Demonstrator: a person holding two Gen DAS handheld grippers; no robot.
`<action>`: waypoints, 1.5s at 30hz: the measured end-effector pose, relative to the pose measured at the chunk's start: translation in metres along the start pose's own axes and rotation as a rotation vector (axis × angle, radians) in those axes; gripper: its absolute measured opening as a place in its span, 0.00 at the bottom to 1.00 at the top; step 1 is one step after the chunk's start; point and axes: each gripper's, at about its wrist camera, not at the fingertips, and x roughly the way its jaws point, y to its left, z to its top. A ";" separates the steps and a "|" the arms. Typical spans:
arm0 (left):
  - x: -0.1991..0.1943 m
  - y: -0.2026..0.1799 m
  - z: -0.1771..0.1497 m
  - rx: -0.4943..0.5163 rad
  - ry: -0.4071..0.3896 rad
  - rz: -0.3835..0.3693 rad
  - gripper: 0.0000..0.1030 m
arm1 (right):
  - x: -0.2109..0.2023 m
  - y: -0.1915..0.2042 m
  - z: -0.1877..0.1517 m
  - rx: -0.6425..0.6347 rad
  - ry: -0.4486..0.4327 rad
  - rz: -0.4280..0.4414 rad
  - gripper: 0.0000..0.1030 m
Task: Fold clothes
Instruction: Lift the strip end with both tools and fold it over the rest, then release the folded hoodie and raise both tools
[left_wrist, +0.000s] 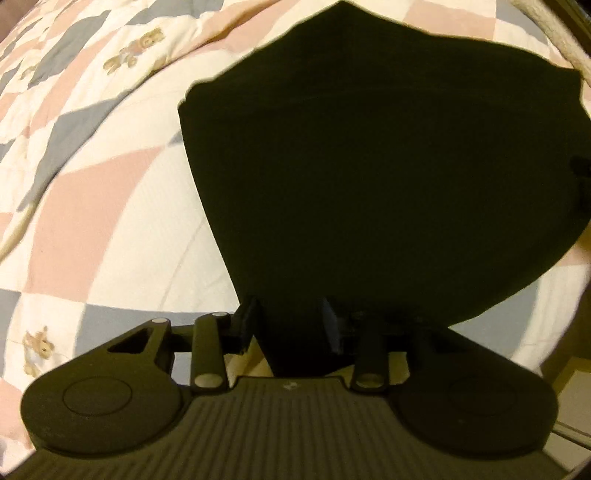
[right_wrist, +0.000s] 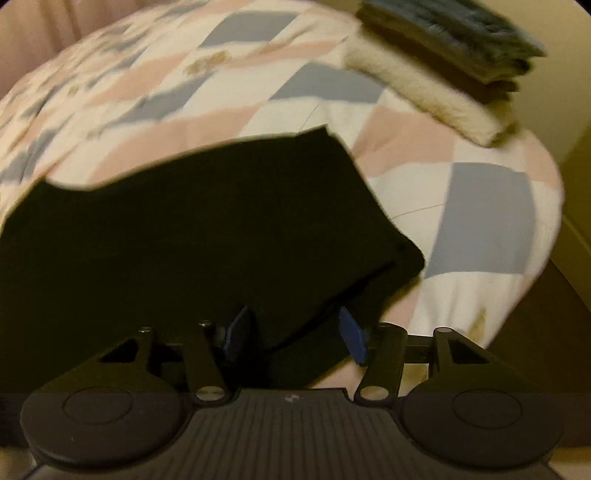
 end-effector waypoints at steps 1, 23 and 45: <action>-0.010 0.002 0.003 0.005 -0.012 -0.009 0.35 | -0.012 0.006 -0.002 0.022 -0.006 0.009 0.57; -0.203 0.055 -0.047 0.196 -0.312 -0.176 0.48 | -0.228 0.098 -0.091 0.288 -0.134 0.100 0.89; -0.200 0.070 -0.059 0.271 -0.318 -0.195 0.52 | -0.258 0.129 -0.118 0.224 -0.157 0.003 0.92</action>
